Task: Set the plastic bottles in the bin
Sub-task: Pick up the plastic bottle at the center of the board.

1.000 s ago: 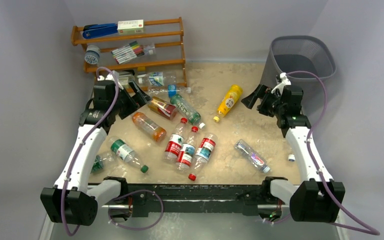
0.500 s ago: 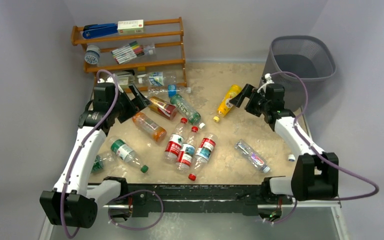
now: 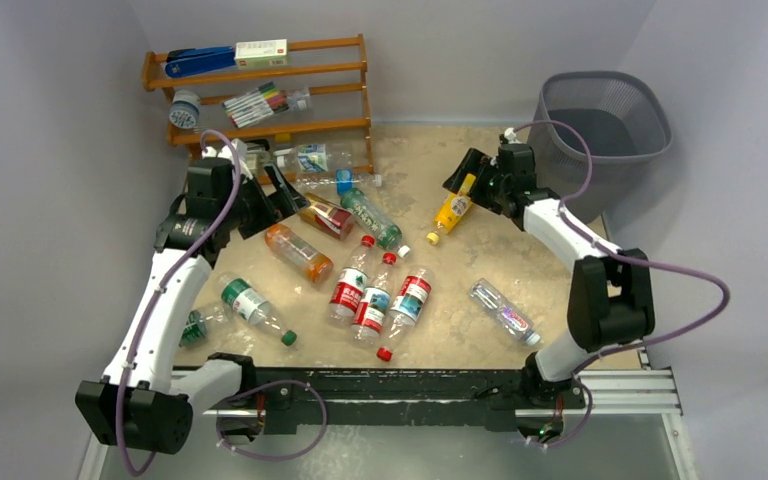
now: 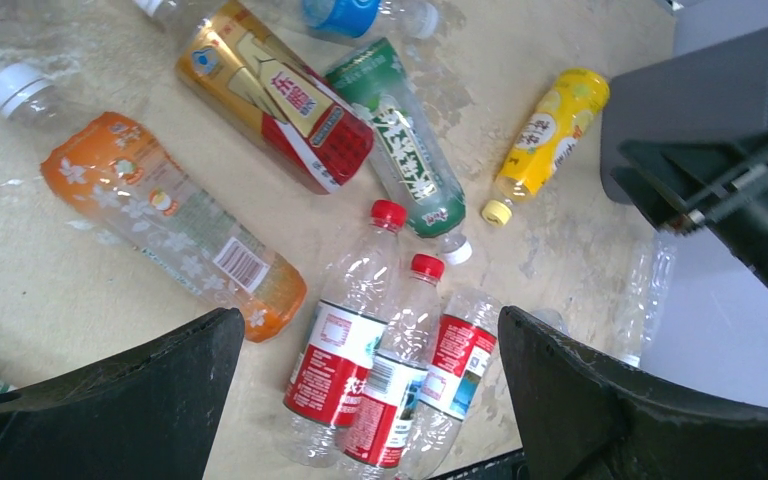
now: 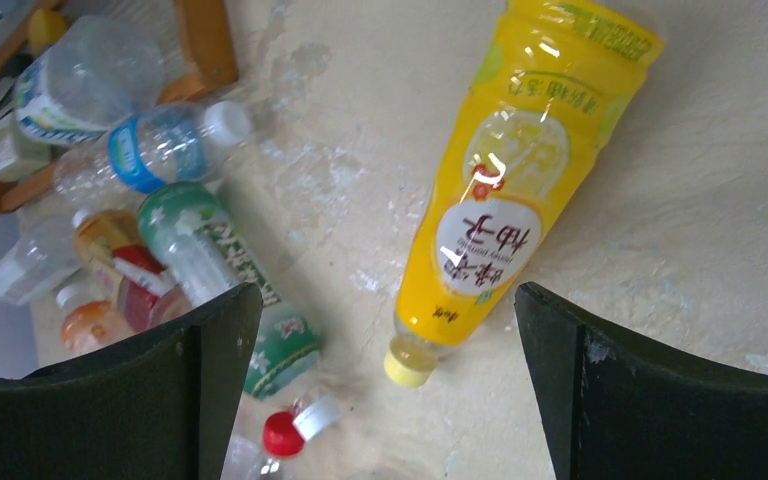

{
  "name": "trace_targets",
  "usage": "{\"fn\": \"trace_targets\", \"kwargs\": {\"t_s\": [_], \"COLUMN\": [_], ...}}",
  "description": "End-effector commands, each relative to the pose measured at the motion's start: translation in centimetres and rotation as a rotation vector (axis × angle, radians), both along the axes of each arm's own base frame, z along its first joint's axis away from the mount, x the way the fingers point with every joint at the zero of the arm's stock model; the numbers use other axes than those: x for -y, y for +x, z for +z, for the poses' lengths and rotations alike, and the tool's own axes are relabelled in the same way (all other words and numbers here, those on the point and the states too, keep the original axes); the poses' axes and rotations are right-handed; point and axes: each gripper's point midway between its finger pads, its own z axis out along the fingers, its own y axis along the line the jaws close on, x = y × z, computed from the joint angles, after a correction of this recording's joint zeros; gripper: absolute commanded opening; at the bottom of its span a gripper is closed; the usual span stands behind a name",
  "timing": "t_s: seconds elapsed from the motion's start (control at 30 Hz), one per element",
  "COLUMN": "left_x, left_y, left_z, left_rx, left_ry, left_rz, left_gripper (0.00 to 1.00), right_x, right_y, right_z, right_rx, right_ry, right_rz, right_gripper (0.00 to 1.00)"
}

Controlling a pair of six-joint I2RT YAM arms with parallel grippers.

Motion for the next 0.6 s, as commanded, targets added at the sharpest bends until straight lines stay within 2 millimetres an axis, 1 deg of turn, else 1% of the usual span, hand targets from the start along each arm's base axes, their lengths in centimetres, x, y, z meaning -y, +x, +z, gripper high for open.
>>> {"fn": "trace_targets", "kwargs": {"t_s": [0.0,0.1,0.2,0.33,0.43,0.57], "left_x": [0.7,0.5,0.5,0.9,0.5,0.3], "left_y": [-0.2,-0.5,-0.9,-1.4,-1.6,-1.6], "left_z": [3.1,2.9,2.2,0.8,0.1,-0.1], "left_rx": [0.111,0.118,0.113,0.096,0.081,0.082], "left_ry": [0.007,0.001,-0.018,-0.057,-0.037,-0.026], "left_rz": [-0.041,-0.024,-0.012,-0.005,0.008,0.013], "left_gripper": [0.99,0.99,0.99,0.99,0.99,0.99], "right_x": [0.7,1.5,2.1,2.3,2.3,2.0], "right_y": [1.9,2.3,2.8,3.5,3.9,4.4], "right_z": [0.5,0.4,0.1,-0.5,-1.5,-3.2], "right_rx": [-0.003,-0.019,-0.036,-0.052,-0.066,-0.092], "right_ry": [-0.05,-0.091,-0.132,-0.167,-0.182,-0.188], "right_rz": [-0.073,-0.105,-0.12,-0.111,-0.107,-0.092], "right_gripper": [1.0,1.0,1.0,1.0,1.0,0.98]}}
